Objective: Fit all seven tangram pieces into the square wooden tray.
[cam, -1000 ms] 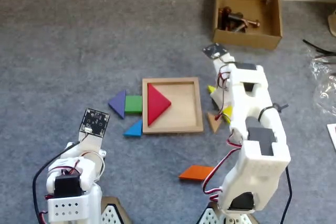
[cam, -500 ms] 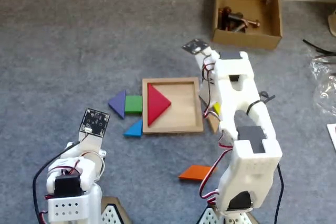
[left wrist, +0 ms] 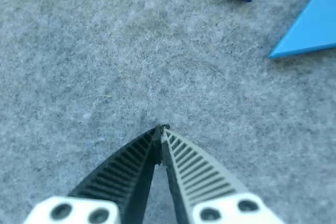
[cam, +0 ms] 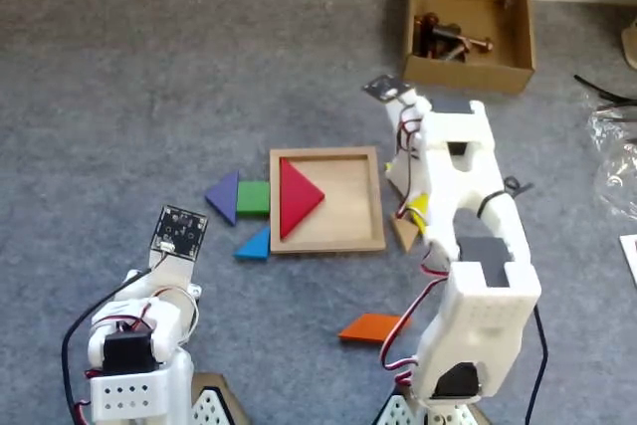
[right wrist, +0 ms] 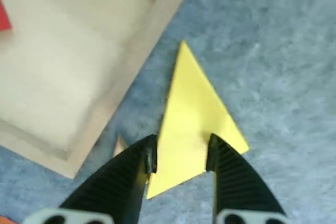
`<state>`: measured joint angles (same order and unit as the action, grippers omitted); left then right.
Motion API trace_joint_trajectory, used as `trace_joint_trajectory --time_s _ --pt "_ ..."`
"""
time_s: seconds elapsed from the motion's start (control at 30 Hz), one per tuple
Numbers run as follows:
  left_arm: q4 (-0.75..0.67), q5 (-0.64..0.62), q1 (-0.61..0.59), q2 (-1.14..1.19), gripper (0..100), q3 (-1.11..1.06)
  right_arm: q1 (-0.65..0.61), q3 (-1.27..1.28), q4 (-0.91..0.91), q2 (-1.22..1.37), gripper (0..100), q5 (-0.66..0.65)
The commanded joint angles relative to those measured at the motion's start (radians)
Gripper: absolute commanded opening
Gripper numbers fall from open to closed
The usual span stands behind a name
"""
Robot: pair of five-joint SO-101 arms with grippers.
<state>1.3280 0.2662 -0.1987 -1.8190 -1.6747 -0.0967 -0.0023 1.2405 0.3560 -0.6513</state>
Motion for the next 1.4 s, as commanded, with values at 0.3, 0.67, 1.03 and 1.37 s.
trace_joint_trajectory --time_s 0.3,0.67,1.03,1.37 --pt "0.006 -0.008 -0.013 -0.007 1 -0.021 0.019 0.143 -0.173 -0.018 20.9 0.003" --pt "0.006 -0.008 -0.013 -0.007 1 -0.021 0.016 0.163 -0.168 -0.021 20.9 0.003" --pt "0.006 -0.008 -0.013 -0.007 1 -0.021 -0.022 0.255 -0.145 -0.028 21.3 0.011" --pt "0.006 -0.008 -0.013 -0.007 1 -0.021 -0.027 0.173 0.002 -0.147 21.4 0.011"
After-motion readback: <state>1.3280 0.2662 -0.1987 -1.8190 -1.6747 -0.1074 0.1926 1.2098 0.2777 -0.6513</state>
